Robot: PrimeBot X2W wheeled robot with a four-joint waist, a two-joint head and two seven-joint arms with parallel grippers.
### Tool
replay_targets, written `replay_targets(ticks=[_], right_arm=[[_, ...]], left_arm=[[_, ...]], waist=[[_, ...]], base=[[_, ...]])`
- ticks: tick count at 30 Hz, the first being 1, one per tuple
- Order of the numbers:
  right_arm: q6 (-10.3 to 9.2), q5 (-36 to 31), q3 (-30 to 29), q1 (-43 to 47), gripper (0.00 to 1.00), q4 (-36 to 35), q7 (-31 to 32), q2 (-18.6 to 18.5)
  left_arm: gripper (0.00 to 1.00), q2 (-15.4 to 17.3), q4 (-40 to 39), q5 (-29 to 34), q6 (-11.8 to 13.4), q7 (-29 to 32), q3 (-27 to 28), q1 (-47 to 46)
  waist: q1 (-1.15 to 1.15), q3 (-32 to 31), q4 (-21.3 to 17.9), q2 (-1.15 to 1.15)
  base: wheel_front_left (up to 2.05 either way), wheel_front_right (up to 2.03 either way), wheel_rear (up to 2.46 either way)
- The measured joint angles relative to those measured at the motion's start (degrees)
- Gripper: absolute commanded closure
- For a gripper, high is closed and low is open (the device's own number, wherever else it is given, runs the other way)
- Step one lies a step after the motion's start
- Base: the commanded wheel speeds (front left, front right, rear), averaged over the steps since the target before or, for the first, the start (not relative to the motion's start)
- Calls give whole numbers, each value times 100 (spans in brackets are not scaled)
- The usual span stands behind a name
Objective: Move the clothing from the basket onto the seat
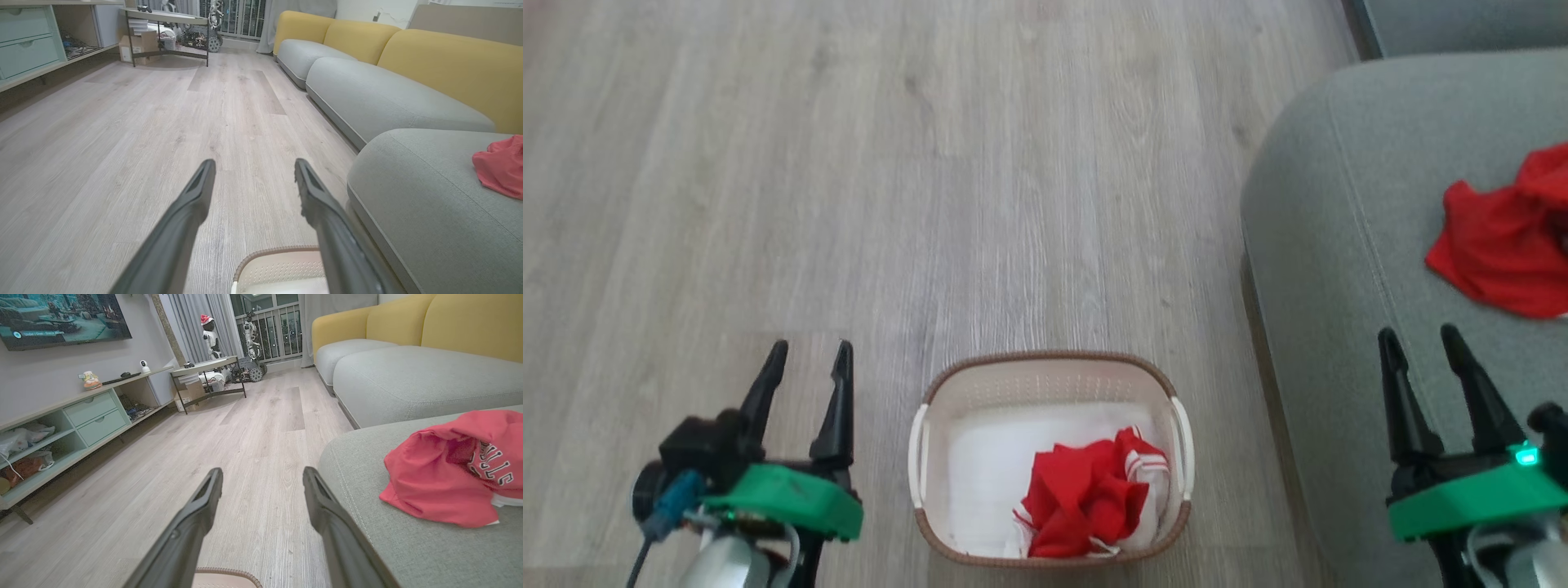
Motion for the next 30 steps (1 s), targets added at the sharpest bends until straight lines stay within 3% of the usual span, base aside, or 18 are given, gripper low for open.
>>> replay_targets(ticks=[7,15,30], right_arm=[[0,-59,11,-469,0,-27,25,21],[0,-73,22,-1053,0,-105,7,66],[0,-171,15,-2029,0,-276,-114,149]], left_arm=[[0,-67,201,59,-157,-4,-32,-505],[0,-200,846,105,-539,-4,-309,-1301],[0,-504,2933,200,-1128,324,-1068,-2920]], waist=[[0,471,-181,0],[0,1163,-431,0],[2,2509,-872,0]], base=[[0,0,0],[0,0,0],[0,0,0]])
